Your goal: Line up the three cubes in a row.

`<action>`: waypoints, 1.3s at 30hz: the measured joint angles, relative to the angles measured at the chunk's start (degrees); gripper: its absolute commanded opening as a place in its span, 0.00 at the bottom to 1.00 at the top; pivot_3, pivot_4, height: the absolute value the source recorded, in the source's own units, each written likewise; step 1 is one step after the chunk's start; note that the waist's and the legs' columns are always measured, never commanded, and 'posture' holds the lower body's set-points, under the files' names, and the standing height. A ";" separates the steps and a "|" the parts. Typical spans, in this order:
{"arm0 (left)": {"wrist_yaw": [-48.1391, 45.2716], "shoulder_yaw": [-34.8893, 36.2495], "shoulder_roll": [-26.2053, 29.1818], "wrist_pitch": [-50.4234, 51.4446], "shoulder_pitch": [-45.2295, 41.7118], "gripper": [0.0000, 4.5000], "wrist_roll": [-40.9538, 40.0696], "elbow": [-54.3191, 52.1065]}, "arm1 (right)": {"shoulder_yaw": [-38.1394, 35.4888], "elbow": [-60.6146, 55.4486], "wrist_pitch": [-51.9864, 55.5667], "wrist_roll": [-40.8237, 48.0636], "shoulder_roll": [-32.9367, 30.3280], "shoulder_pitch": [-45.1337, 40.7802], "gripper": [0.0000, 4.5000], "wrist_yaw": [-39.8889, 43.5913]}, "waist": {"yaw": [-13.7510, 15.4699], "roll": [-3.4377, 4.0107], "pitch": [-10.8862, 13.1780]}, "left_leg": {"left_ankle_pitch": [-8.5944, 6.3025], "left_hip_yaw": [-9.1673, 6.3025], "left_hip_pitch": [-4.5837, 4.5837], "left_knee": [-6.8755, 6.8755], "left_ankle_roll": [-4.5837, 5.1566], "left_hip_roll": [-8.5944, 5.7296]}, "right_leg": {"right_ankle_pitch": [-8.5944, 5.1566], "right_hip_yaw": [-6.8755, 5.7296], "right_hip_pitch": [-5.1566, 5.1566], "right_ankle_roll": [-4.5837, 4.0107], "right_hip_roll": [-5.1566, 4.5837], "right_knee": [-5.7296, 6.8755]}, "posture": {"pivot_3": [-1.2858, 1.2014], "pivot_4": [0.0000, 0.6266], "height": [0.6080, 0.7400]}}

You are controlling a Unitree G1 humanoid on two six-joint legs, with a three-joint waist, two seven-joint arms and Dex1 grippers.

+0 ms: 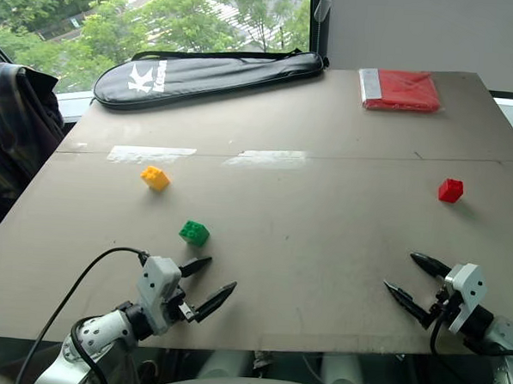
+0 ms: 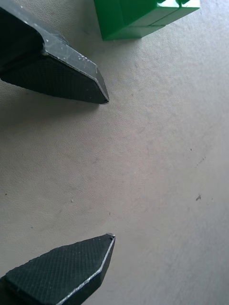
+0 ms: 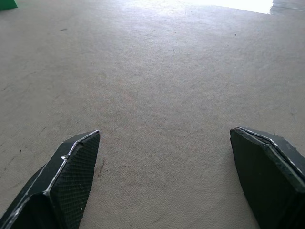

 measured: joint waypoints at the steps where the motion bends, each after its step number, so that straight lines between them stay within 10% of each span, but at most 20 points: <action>1: -0.05 -0.01 -0.05 -0.25 0.02 0.99 0.10 0.08 | 0.00 0.00 0.00 0.00 0.00 -0.01 1.00 -0.01 | 0.00 0.00 0.00 | 0.00 0.00 0.00 0.00 0.00 0.00 | 0.00 0.00 0.00 0.00 0.00 0.00 | 0.52 0.24 0.70; 16: -3.73 -1.04 3.35 5.11 -4.37 0.99 -2.26 -2.23 | -4.95 -4.53 7.71 1.82 0.85 -3.00 1.00 -13.49 | -0.19 -0.11 0.10 | 0.00 0.01 -0.04 0.00 0.00 0.00 | 0.01 0.00 -0.05 0.00 0.04 0.03 | 0.52 0.24 0.70; 25: -6.49 -2.18 12.01 21.94 -20.75 0.99 -10.96 -13.51 | -5.77 -1.36 21.26 -2.80 3.09 -20.43 1.00 -36.74 | -0.31 -0.50 0.46 | 0.02 0.00 -0.17 0.04 -0.02 -0.02 | 0.19 0.02 -0.16 -0.29 0.13 0.04 | 0.52 0.24 0.70; 36: -3.40 -2.09 13.54 32.94 -31.95 0.99 -15.76 -18.10 | -5.59 13.39 22.44 -5.63 6.39 -34.32 1.00 -43.53 | -0.71 -0.50 0.49 | 0.12 0.18 -0.30 0.00 -0.21 -0.05 | 0.33 0.18 -0.30 -0.08 0.16 -0.01 | 0.52 0.24 0.70; 39: -2.74 -2.04 13.52 34.06 -33.20 1.00 -16.72 -18.26 | -5.25 18.09 20.83 -6.81 6.62 -37.26 0.79 -43.59 | -0.87 -0.52 0.51 | 0.10 0.28 -0.29 0.01 -0.15 -0.05 | 0.33 0.21 -0.30 -0.08 0.17 0.01 | 0.52 0.24 0.70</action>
